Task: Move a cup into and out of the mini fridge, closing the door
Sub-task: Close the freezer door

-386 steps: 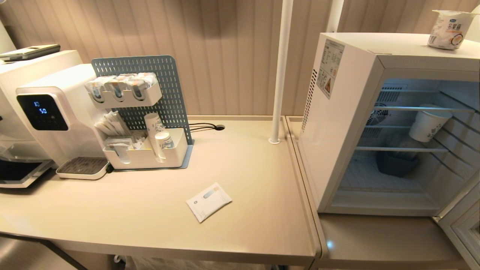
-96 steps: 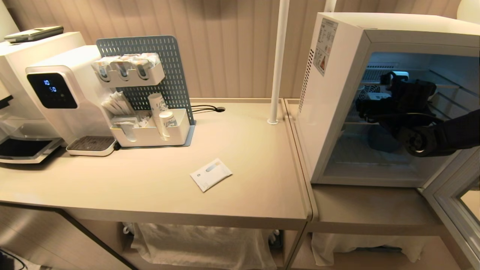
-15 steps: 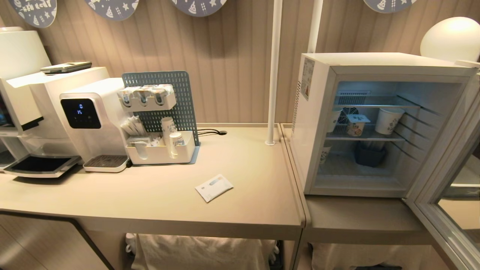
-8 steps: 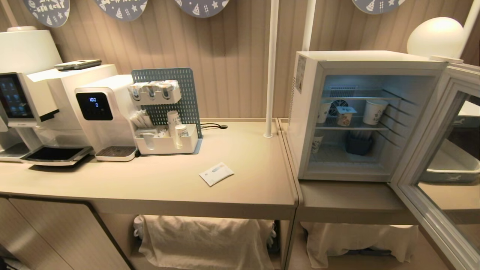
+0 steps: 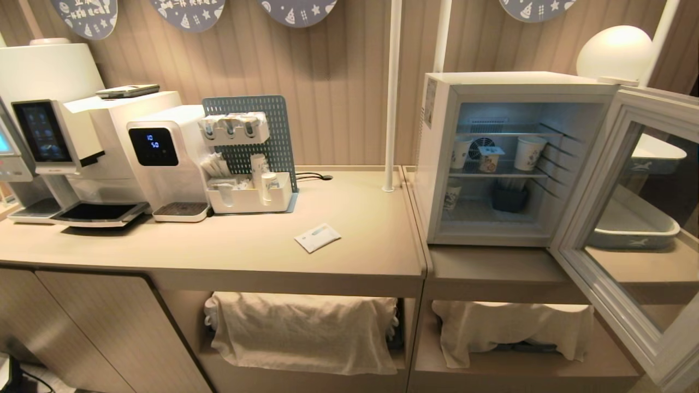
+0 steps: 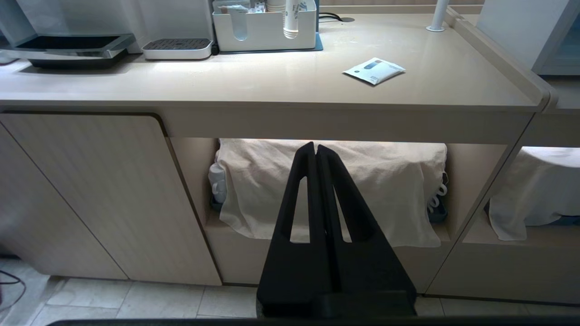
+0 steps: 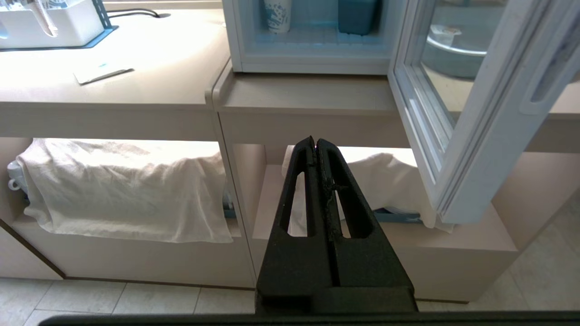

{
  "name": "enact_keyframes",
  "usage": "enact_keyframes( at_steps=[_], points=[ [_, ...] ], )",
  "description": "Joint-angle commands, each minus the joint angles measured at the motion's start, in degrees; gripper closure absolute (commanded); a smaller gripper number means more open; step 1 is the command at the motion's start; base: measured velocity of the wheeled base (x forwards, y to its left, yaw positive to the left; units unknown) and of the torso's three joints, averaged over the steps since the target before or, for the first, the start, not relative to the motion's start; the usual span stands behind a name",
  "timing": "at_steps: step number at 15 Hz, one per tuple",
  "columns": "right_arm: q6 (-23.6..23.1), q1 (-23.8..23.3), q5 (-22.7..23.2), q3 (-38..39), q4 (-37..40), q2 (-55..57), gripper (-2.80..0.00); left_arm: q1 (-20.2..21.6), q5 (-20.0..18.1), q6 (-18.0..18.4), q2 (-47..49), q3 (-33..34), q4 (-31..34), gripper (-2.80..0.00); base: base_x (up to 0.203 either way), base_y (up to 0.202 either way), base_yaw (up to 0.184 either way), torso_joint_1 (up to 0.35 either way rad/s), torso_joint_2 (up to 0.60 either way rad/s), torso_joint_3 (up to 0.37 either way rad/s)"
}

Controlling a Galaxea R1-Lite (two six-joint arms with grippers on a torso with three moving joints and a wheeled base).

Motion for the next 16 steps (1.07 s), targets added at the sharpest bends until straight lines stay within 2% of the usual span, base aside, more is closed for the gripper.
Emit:
enact_keyframes(
  at_steps=[1, 5, 16],
  points=[
    [0.0, 0.0, 0.0, 0.0, 0.1, 0.1, 0.0, 0.0, 0.1, 0.2, 0.0, 0.0, -0.1, 0.0, 0.0, 0.0, 0.0, 0.0, 0.0, 0.0],
    [0.0, 0.0, 0.0, 0.0, 0.1, 0.1, 0.0, 0.0, 0.1, 0.8, 0.1, 0.0, -0.1, 0.0, 0.002, -0.045, 0.002, 0.0, 0.0, 0.0],
    [-0.1, 0.0, 0.1, 0.0, 0.2, 0.1, 0.0, 0.0, 0.1, 0.8, 0.0, 0.0, -0.1, 0.0, 0.0, -0.192, -0.001, 0.002, 0.0, 0.002]
  ],
)
